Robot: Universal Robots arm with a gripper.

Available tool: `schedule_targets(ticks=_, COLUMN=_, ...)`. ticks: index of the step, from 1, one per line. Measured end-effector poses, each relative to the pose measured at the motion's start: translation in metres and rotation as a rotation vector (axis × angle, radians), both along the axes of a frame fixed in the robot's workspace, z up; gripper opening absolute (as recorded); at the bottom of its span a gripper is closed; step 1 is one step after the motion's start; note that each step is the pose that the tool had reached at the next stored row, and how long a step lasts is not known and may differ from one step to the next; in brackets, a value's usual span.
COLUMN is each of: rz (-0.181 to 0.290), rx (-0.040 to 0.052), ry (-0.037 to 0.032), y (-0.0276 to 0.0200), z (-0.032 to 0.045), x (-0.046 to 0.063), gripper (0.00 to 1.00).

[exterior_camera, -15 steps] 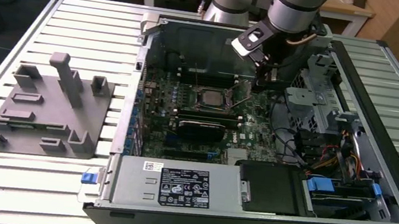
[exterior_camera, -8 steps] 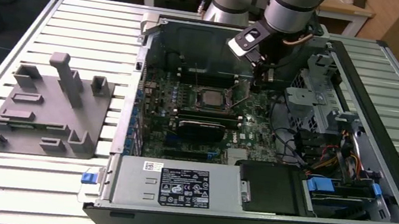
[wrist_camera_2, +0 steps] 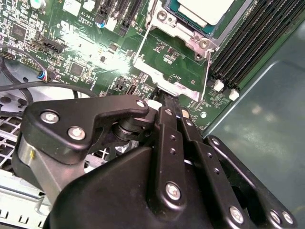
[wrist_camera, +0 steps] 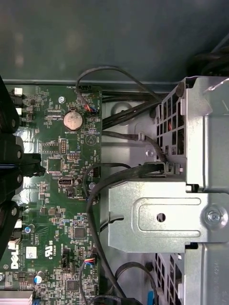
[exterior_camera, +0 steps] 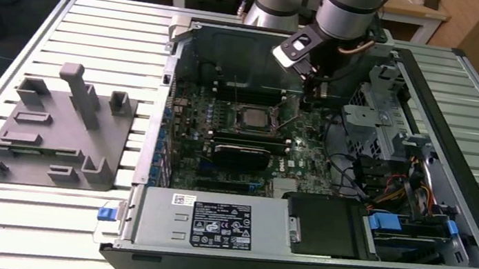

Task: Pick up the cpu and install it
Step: 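Close the cpu cover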

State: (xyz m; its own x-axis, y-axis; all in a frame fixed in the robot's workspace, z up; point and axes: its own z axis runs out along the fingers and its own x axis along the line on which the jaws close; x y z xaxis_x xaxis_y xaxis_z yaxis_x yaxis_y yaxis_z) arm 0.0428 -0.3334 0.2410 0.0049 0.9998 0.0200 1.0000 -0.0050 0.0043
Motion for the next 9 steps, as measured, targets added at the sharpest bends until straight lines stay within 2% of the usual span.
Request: schedule_targets(ticks=9, rz=0.000, rx=0.0000, ry=-0.0001, y=0.0000, z=-0.0004, x=-0.0039, gripper=0.11)
